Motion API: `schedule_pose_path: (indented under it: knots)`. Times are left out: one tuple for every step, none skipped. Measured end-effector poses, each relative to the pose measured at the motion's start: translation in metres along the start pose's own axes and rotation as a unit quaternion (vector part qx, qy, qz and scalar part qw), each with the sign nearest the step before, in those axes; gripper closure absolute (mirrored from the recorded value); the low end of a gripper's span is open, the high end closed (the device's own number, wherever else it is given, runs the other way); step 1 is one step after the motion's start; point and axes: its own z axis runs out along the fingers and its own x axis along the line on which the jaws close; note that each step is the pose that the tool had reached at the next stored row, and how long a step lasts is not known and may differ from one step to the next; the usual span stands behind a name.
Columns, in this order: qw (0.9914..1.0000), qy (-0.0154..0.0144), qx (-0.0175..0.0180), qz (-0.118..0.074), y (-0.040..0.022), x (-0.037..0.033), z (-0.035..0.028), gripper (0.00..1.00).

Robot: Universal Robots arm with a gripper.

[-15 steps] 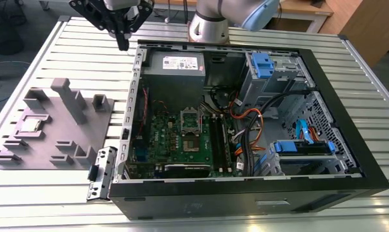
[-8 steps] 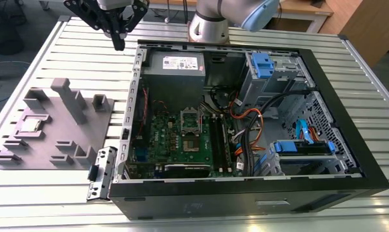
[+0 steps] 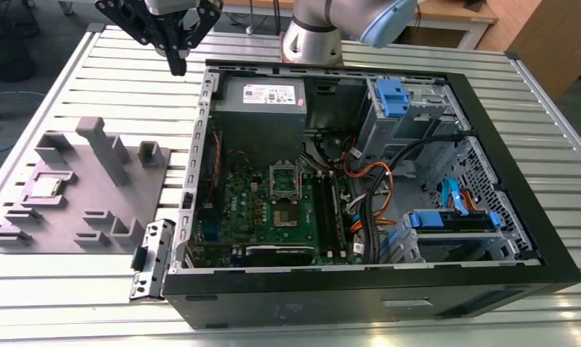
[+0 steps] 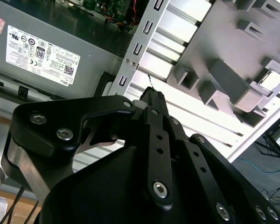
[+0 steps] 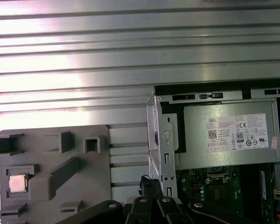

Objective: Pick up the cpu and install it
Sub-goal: 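Reach for the cpu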

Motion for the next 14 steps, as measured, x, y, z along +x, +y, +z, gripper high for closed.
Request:
schedule_pose_path:
  knots:
    - [1.00000,0.0000,0.0000,0.000,-0.0001,0.0006,0.0000,0.89]
    - [1.00000,-0.0001,0.0000,0.000,-0.0001,0.0013,0.0000,0.89]
    - [1.00000,-0.0002,-0.0001,0.000,-0.0002,0.0021,0.0000,0.89]
    - [1.00000,-0.0002,0.0000,0.000,-0.0002,0.0031,-0.0001,0.89]
    - [1.00000,-0.0003,0.0000,0.000,-0.0003,0.0044,-0.0001,0.89]
    - [1.00000,-0.0004,-0.0001,0.000,-0.0005,0.0060,-0.0001,0.89]
    - [1.00000,-0.0005,-0.0001,0.000,-0.0006,0.0079,-0.0001,0.89]
    - [1.00000,-0.0007,-0.0001,0.000,-0.0007,0.0098,-0.0002,0.89]
    - [1.00000,-0.0009,-0.0001,0.000,-0.0009,0.0117,-0.0002,0.89]
    - [1.00000,-0.0010,-0.0001,0.000,-0.0010,0.0135,-0.0002,0.89]
    - [1.00000,-0.0012,-0.0002,0.000,-0.0012,0.0153,-0.0002,0.89]
    - [1.00000,-0.0014,-0.0001,0.000,-0.0013,0.0172,-0.0003,0.89]
    - [1.00000,-0.0016,-0.0002,0.000,-0.0014,0.0189,-0.0003,0.89]
    - [1.00000,-0.0017,-0.0001,0.000,-0.0016,0.0205,-0.0004,0.89]
